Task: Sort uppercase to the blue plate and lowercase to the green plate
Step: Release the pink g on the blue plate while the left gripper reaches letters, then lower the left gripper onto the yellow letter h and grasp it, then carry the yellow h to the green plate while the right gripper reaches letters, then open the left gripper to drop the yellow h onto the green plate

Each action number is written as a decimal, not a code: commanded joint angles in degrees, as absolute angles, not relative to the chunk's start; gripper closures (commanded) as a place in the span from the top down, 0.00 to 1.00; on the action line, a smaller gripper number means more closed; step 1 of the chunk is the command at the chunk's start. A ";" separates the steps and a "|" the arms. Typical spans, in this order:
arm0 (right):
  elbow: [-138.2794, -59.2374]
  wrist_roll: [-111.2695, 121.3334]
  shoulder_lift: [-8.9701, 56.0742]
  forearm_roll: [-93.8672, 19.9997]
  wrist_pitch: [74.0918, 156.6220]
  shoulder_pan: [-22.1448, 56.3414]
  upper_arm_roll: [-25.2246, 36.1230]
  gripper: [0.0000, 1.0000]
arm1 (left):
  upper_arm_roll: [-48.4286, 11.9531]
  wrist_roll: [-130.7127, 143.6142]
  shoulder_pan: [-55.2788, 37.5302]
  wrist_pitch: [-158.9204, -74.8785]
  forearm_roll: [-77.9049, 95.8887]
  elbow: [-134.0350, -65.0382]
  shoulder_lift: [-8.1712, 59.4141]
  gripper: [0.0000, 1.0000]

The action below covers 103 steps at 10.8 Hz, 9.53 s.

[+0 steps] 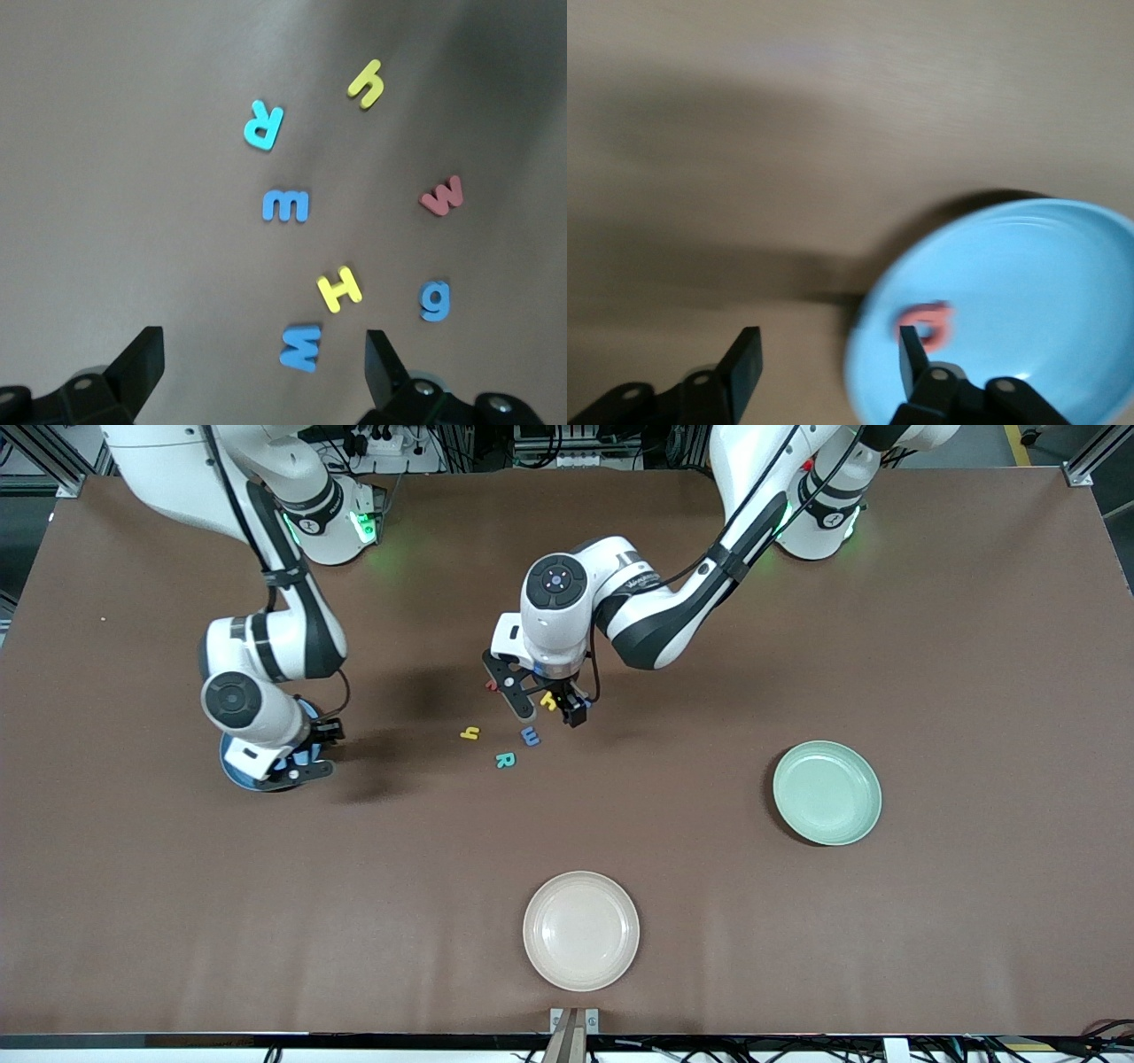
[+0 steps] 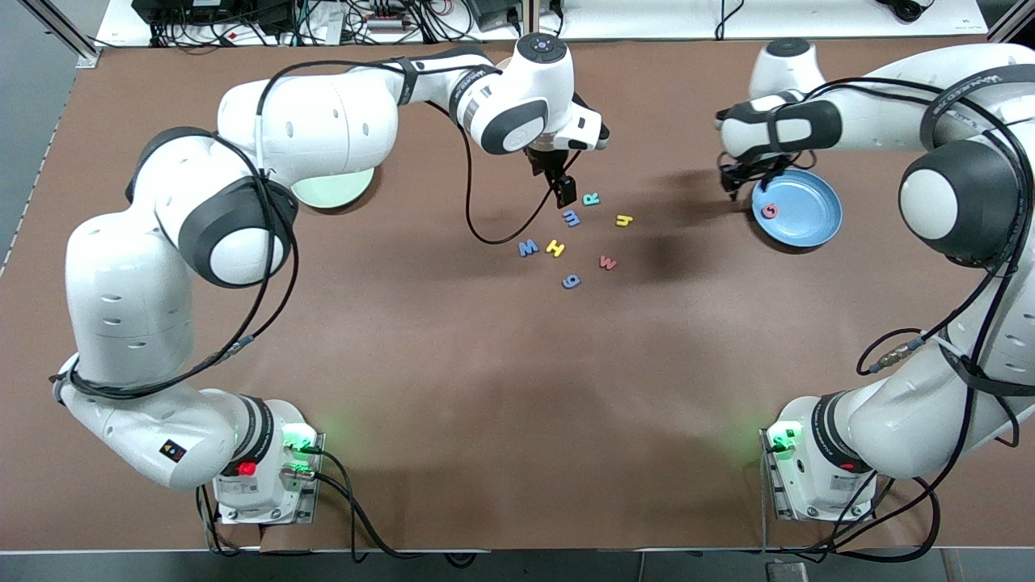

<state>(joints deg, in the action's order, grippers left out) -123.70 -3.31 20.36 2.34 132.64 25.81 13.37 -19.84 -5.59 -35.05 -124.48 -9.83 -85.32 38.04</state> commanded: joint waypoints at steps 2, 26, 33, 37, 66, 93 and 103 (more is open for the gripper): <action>-123.40 -17.38 20.13 1.67 134.73 28.12 8.27 0.69 | -19.78 -10.02 -35.42 -127.53 -10.90 -83.85 40.52 1.00; -123.40 -13.18 22.24 2.37 141.42 26.02 9.05 1.00 | -10.72 -17.84 -48.78 -151.59 -11.34 -74.18 55.10 0.59; -122.78 -13.44 22.41 1.49 141.33 24.26 11.07 1.00 | -10.72 -16.44 -49.57 -158.55 -11.08 -68.65 62.13 0.58; -122.34 -14.06 22.59 1.32 141.42 23.99 11.43 1.00 | -10.81 -16.52 -49.57 -159.52 -10.63 -68.12 63.28 0.58; -122.17 -13.10 22.76 1.49 141.50 24.08 11.51 1.00 | -11.34 -13.45 -50.01 -159.09 -6.96 -68.64 62.41 0.16; -114.34 -41.57 22.67 1.49 134.91 46.32 4.75 1.00 | -12.92 -34.19 2.90 -115.31 -14.33 -100.03 31.37 0.36; -115.49 -37.19 25.75 0.97 137.20 45.28 4.66 1.00 | -15.90 -33.40 2.64 -105.51 -13.45 -90.11 20.84 1.00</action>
